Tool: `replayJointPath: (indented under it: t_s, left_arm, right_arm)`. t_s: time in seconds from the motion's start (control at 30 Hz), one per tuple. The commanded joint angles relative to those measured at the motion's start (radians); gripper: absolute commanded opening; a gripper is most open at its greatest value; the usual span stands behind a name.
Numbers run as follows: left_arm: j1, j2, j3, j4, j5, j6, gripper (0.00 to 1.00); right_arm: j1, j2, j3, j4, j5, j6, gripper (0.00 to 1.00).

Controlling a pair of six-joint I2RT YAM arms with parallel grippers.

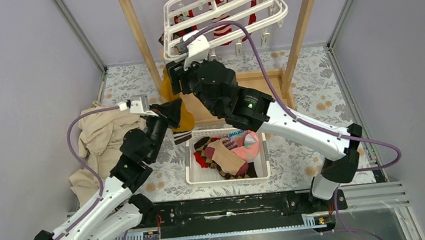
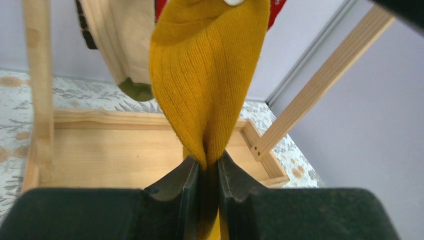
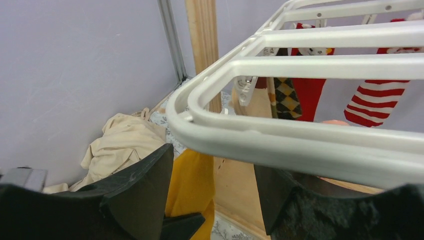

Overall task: Remove the socks clipped to the hanger
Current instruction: Remove the sock from the hanger.

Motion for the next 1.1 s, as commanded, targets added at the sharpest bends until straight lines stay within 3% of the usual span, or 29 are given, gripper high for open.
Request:
replayJointPath:
  t_s: [0.0,0.43,0.73,1.07]
  left_arm:
    - [0.001,0.061,0.042,0.069,0.096,-0.019,0.22]
    - [-0.015,0.171,0.091,0.131,0.224,-0.048,0.23]
    - [-0.100,0.274,0.171,0.158,0.250,-0.001,0.23]
    - [-0.147,0.295,0.178,0.153,0.215,0.017,0.23]
  right_arm:
    - [-0.041,-0.116,-0.052,0.040,-0.012,0.041,0.67]
    - [-0.269,-0.306,-0.285,0.063,-0.156,0.165,0.67]
    - [-0.451,-0.373,-0.356,0.061,-0.287,0.229,0.67]
    - [-0.515,-0.428,-0.443,0.080,-0.374,0.258,0.67]
